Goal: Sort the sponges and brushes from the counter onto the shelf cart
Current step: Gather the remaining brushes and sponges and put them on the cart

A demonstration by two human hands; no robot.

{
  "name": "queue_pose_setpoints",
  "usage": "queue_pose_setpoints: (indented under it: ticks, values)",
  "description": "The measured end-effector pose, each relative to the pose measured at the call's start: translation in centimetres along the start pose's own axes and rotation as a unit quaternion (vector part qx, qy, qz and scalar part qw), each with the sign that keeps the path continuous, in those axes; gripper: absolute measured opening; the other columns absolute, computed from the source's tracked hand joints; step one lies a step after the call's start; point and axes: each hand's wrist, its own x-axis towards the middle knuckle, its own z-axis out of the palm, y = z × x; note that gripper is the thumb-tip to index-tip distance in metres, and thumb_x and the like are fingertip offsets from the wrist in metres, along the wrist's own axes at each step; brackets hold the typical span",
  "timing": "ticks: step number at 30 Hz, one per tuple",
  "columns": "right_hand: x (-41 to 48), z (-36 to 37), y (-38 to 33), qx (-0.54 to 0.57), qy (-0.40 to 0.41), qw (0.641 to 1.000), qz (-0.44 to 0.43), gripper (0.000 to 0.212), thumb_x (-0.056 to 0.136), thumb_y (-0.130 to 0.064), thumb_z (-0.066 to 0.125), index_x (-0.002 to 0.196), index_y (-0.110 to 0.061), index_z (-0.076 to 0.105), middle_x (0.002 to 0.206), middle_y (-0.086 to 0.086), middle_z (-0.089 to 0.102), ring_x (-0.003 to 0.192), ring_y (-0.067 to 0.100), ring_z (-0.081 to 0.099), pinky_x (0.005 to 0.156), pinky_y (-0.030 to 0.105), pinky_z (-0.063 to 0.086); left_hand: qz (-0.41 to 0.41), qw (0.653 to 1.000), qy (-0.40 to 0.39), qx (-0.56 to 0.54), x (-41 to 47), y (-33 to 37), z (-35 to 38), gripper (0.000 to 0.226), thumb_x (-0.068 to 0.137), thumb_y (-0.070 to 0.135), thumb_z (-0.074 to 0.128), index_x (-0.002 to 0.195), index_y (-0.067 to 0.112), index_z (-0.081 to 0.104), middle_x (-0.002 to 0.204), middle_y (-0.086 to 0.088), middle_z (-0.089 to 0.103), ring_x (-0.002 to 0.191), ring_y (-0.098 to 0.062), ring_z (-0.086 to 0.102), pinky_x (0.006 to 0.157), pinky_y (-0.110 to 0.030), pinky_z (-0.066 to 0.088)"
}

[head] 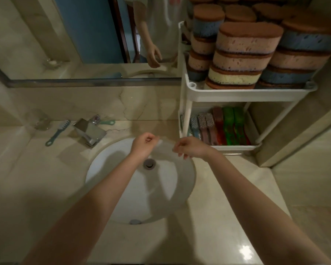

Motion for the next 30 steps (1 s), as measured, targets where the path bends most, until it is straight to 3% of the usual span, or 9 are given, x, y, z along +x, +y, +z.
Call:
queue_pose_setpoints:
  ticks: [2, 4, 6, 10, 15, 20, 23, 27, 30]
  values:
    - [0.6, 1.7, -2.0, 0.005, -0.010, 1.000, -0.020, 0.020, 0.089, -0.025, 0.064, 0.098, -0.008, 0.066, 0.077, 0.003, 0.064, 0.060, 0.012, 0.058, 0.044, 0.010, 0.041, 0.009, 0.999, 0.026, -0.027, 0.1, -1.8, -2.7, 0.011, 0.088, 0.021, 0.061, 0.077, 0.019, 0.059, 0.077, -0.004, 0.062, 0.075, -0.016, 0.062, 0.065, -0.025, 0.043]
    - [1.8, 3.5, -4.1, 0.013, 0.003, 0.999, -0.036, 0.017, 0.090, -0.020, 0.062, 0.099, -0.005, 0.066, 0.077, 0.005, 0.063, 0.059, 0.012, 0.056, 0.043, 0.008, 0.039, 0.018, 0.997, 0.057, -0.049, 0.3, -3.3, -5.8, 0.017, 0.088, 0.015, 0.060, 0.072, 0.019, 0.057, 0.072, -0.001, 0.061, 0.057, 0.000, 0.060, 0.058, -0.015, 0.043]
    - [3.1, 4.8, -5.9, 0.021, 0.027, 0.998, -0.044, 0.020, 0.091, -0.015, 0.060, 0.103, 0.000, 0.065, 0.084, 0.010, 0.063, 0.059, 0.011, 0.054, 0.043, 0.007, 0.039, 0.018, 0.995, 0.081, -0.059, 0.3, -4.4, -8.6, 0.018, 0.088, 0.011, 0.058, 0.072, 0.018, 0.056, 0.070, 0.001, 0.059, 0.051, 0.003, 0.058, 0.055, -0.011, 0.042]
    - [7.0, 8.4, -10.3, 0.042, 0.065, 0.996, -0.039, 0.021, 0.092, -0.014, 0.059, 0.109, -0.002, 0.062, 0.092, 0.010, 0.061, 0.060, 0.011, 0.053, 0.042, 0.007, 0.038, 0.004, 0.989, 0.131, -0.073, 1.5, -7.5, -15.8, 0.026, 0.087, 0.007, 0.058, 0.066, 0.020, 0.054, 0.066, 0.000, 0.057, 0.061, -0.014, 0.053, 0.065, -0.027, 0.044]
    - [13.1, 11.2, -13.5, 0.068, 0.108, 0.992, -0.015, 0.025, 0.091, -0.013, 0.060, 0.114, -0.004, 0.061, 0.094, 0.009, 0.057, 0.060, 0.011, 0.050, 0.052, 0.014, 0.042, -0.022, 0.985, 0.164, -0.045, 4.5, -10.6, -22.6, 0.011, 0.086, 0.015, 0.060, 0.076, 0.016, 0.060, 0.073, -0.003, 0.061, 0.076, -0.021, 0.057, 0.070, -0.028, 0.042]
    - [19.9, 13.5, -14.8, 0.013, 0.113, 0.993, -0.018, 0.030, 0.089, -0.015, 0.064, 0.118, -0.009, 0.062, 0.077, -0.001, 0.056, 0.058, 0.012, 0.050, 0.056, 0.019, 0.041, -0.061, 0.981, 0.187, 0.005, 8.7, -13.0, -26.5, 0.008, 0.087, 0.021, 0.060, 0.090, 0.015, 0.064, 0.089, -0.004, 0.064, 0.087, -0.024, 0.059, 0.082, -0.033, 0.047]
    - [23.7, 14.6, -15.7, -0.027, 0.106, 0.993, -0.039, 0.037, 0.088, -0.019, 0.065, 0.123, -0.010, 0.061, 0.090, 0.002, 0.056, 0.075, 0.018, 0.053, 0.071, 0.023, 0.040, -0.084, 0.980, 0.177, 0.030, 11.7, -14.9, -28.0, 0.015, 0.085, 0.022, 0.062, 0.096, 0.013, 0.066, 0.098, -0.007, 0.067, 0.097, -0.027, 0.062, 0.086, -0.033, 0.046]
    - [27.8, 15.4, -16.5, -0.082, 0.069, 0.993, -0.050, 0.039, 0.085, -0.028, 0.069, 0.123, -0.021, 0.062, 0.097, 0.003, 0.063, 0.088, 0.021, 0.059, 0.078, 0.030, 0.047, -0.116, 0.979, 0.164, 0.035, 15.0, -17.1, -29.0, 0.034, 0.084, 0.018, 0.067, 0.115, 0.004, 0.063, 0.113, -0.013, 0.064, 0.105, -0.028, 0.060, 0.088, -0.029, 0.042]
    - [30.3, 15.8, -16.3, -0.156, 0.041, 0.983, -0.088, 0.048, 0.076, -0.028, 0.076, 0.123, -0.027, 0.063, 0.123, -0.001, 0.064, 0.115, 0.020, 0.058, 0.096, 0.030, 0.046, -0.142, 0.976, 0.156, 0.062, 17.0, -19.2, -29.6, 0.039, 0.082, 0.016, 0.069, 0.118, 0.002, 0.061, 0.115, -0.017, 0.063, 0.107, -0.032, 0.060, 0.091, -0.033, 0.044]
